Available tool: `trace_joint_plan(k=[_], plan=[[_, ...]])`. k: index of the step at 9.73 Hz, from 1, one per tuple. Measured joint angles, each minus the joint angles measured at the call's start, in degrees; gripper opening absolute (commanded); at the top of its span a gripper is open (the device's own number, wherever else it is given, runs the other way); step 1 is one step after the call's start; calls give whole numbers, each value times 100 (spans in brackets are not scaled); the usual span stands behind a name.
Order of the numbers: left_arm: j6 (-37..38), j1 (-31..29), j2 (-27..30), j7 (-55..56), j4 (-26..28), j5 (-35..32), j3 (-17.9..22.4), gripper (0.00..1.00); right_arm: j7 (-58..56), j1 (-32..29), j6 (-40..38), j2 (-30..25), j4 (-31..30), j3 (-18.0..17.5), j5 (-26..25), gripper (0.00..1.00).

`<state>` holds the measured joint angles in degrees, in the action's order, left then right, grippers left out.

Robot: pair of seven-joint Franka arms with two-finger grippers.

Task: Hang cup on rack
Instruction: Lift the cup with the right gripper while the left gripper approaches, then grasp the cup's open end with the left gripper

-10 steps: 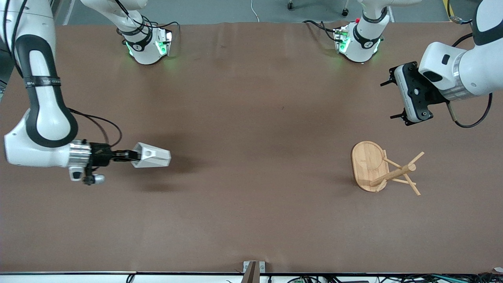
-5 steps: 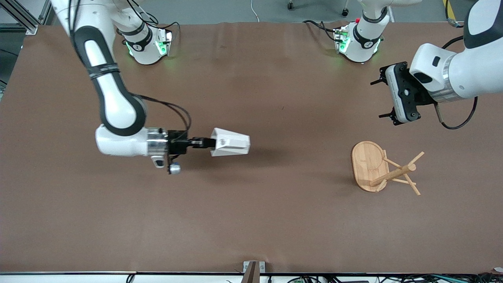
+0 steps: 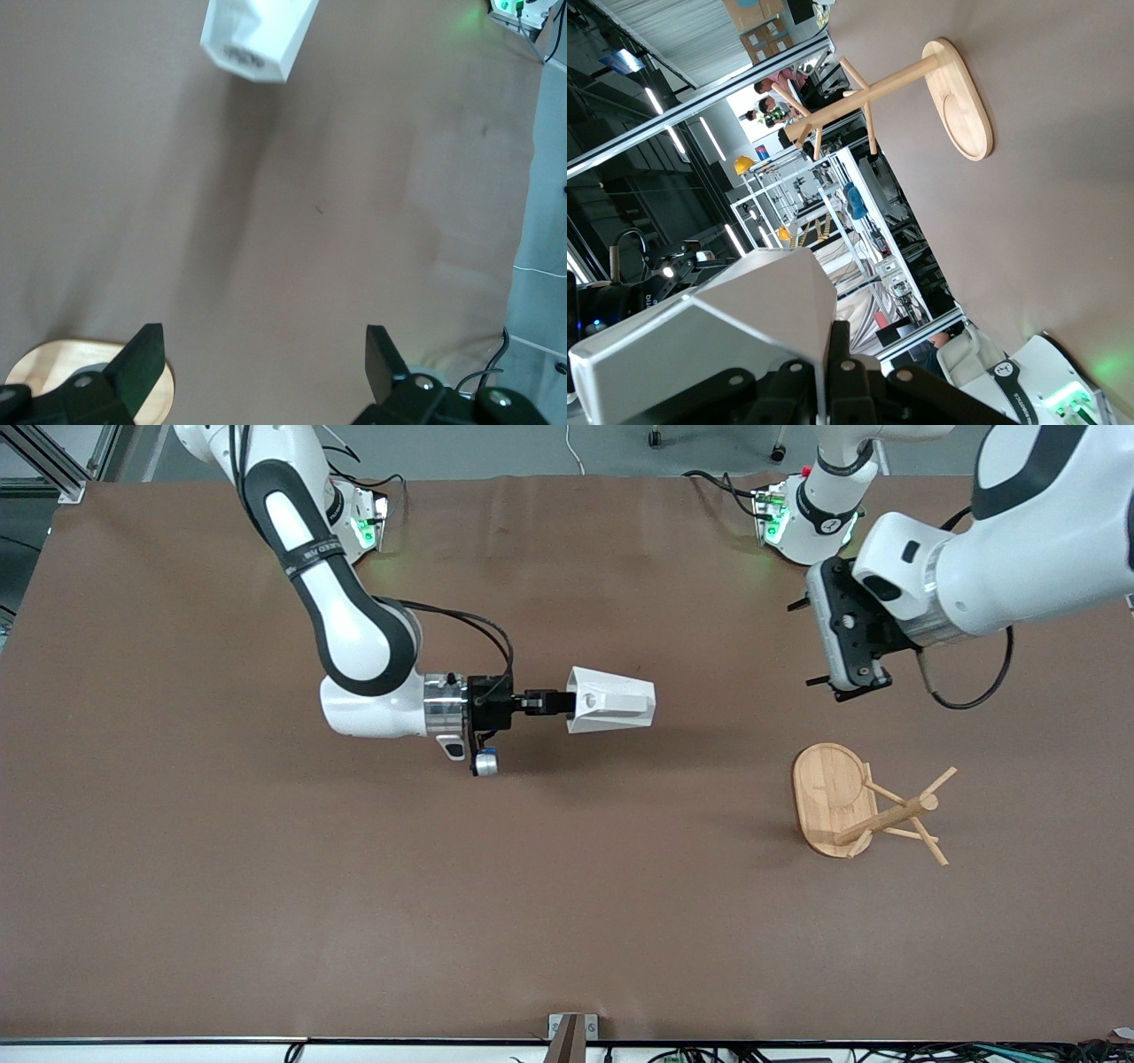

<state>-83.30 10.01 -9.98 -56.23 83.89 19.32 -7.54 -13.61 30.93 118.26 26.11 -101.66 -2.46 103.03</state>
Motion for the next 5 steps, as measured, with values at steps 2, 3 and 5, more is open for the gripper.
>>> trace_joint_plan(k=[2, 3, 5], plan=[[-70, 97, -374, -55, -226, 60, -131, 100, -17, 54, 834, -40, 27, -450, 217, 0], [-191, 113, -630, -119, -450, 90, -277, 100, -29, 62, 1162, -87, 55, -676, 276, 0], [-583, 133, -1053, -448, -830, 93, -544, 100, -78, 70, 1291, -175, 57, -829, 279, 0]])
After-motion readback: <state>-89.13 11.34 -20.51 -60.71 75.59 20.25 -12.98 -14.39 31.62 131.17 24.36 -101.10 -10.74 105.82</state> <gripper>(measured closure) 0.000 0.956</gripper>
